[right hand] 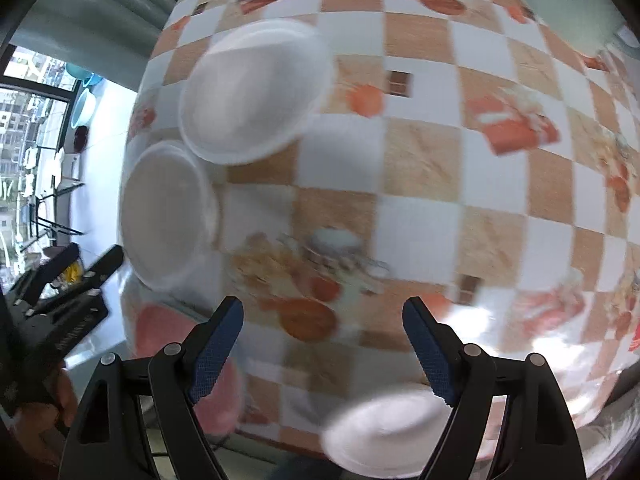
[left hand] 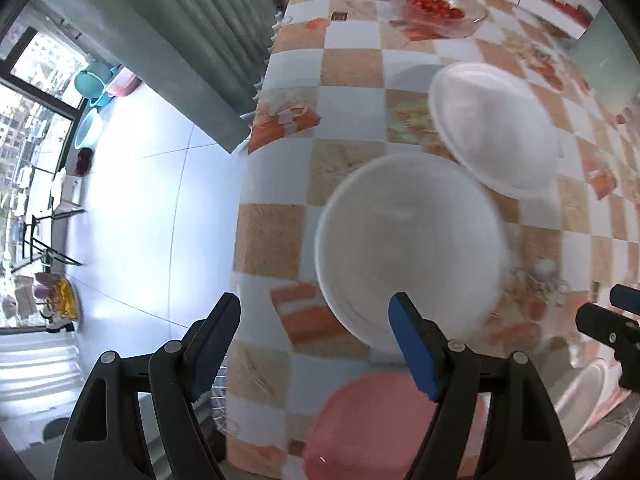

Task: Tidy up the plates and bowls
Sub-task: 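Open both grippers to release the white bowl, then close both grippers on the rim of a second white foam bowl, then lift the second bowl with both grippers and carry it to the first bowl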

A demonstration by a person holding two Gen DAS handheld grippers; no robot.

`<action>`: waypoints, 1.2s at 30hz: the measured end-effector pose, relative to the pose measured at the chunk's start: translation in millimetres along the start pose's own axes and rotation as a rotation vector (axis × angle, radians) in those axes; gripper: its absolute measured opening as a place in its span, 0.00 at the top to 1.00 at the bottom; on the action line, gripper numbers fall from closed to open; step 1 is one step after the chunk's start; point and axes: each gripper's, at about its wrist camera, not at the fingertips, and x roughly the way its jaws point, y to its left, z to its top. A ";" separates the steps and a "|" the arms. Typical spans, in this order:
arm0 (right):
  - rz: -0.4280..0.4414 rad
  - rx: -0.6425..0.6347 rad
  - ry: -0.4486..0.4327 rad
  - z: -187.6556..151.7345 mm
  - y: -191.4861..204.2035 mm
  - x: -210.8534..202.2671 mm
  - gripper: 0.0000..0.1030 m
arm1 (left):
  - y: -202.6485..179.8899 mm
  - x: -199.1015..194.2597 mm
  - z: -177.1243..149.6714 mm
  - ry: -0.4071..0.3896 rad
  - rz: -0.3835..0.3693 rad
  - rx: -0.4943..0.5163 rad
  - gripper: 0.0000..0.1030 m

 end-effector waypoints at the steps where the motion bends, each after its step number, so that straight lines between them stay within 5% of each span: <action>1: 0.003 0.001 0.002 4.9 7.1 5.2 0.19 | 0.5 5.9 4.4 0.007 0.004 0.004 0.23; 18: -0.047 -0.062 0.052 43.1 59.6 76.2 0.20 | 7.5 62.2 34.0 0.087 -0.007 0.019 0.23; 20: -0.032 -0.065 0.053 43.9 62.8 78.9 0.36 | 5.7 62.1 32.3 0.088 -0.014 0.027 0.28; 25: 0.074 -0.086 0.099 45.2 72.3 84.2 0.78 | 4.0 55.7 28.0 0.087 -0.129 0.005 0.63; 26: 0.070 -0.091 0.105 44.7 73.1 84.2 0.81 | 2.0 55.4 27.5 0.095 -0.148 0.001 0.68; 36: 0.012 -0.068 0.151 25.6 18.5 75.2 0.83 | -63.1 37.3 -0.9 0.111 -0.154 0.092 0.68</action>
